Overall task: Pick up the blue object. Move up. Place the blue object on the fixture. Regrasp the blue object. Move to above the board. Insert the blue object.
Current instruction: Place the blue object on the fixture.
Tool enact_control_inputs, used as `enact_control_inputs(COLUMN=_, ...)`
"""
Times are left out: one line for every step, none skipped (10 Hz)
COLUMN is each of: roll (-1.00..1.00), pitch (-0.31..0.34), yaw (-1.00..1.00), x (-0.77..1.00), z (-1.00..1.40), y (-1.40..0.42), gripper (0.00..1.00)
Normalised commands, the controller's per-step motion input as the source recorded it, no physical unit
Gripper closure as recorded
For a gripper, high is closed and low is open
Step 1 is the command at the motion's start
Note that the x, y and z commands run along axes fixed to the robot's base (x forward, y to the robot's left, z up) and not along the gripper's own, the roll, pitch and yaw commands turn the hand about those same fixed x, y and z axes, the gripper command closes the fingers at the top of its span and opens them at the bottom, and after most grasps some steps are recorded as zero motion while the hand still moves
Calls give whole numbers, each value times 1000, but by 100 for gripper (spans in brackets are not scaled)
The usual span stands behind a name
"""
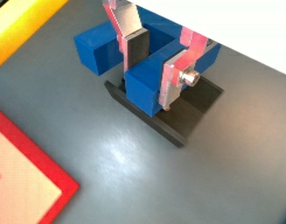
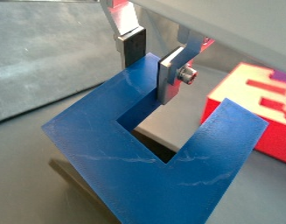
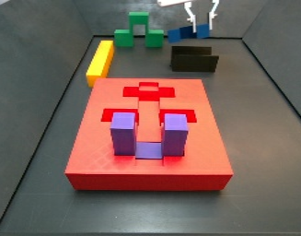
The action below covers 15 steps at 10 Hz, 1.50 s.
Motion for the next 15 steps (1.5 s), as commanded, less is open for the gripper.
enact_control_inputs(roll=-383, pitch=40, yaw=0, x=1000, z=17, y=0, gripper=100)
enact_control_inputs(roll=-383, pitch=63, yaw=0, x=1000, z=0, y=0, gripper=100)
enact_control_inputs(roll=-357, pitch=131, yaw=0, x=851, z=0, y=0, gripper=100)
enact_control_inputs(roll=-397, pitch=131, yaw=0, x=686, z=0, y=0, gripper=100)
enact_control_inputs(roll=-403, pitch=214, yaw=49, x=591, z=0, y=0, gripper=100)
enact_control_inputs(roll=-257, pitch=369, yaw=177, x=654, z=0, y=0, gripper=100)
enact_control_inputs(roll=-209, pitch=374, yaw=277, x=620, z=-129, y=6, gripper=100)
enact_control_inputs(roll=-386, pitch=211, yaw=291, x=503, z=-346, y=51, gripper=100)
enact_control_inputs(roll=-440, pitch=157, yaw=277, x=311, z=-560, y=46, gripper=100)
enact_control_inputs(roll=-383, pitch=103, yaw=237, x=0, z=-520, y=0, gripper=100)
enact_control_inputs(roll=-94, pitch=0, yaw=143, x=-231, z=0, y=0, gripper=100)
enact_control_inputs(roll=63, pitch=0, yaw=0, x=0, z=734, y=0, gripper=100)
enact_control_inputs(roll=83, pitch=11, yaw=-66, x=0, z=694, y=0, gripper=100)
enact_control_inputs(roll=171, pitch=54, yaw=-143, x=0, z=40, y=0, gripper=100)
enact_control_inputs(roll=137, pitch=160, yaw=-411, x=214, z=-77, y=0, gripper=100)
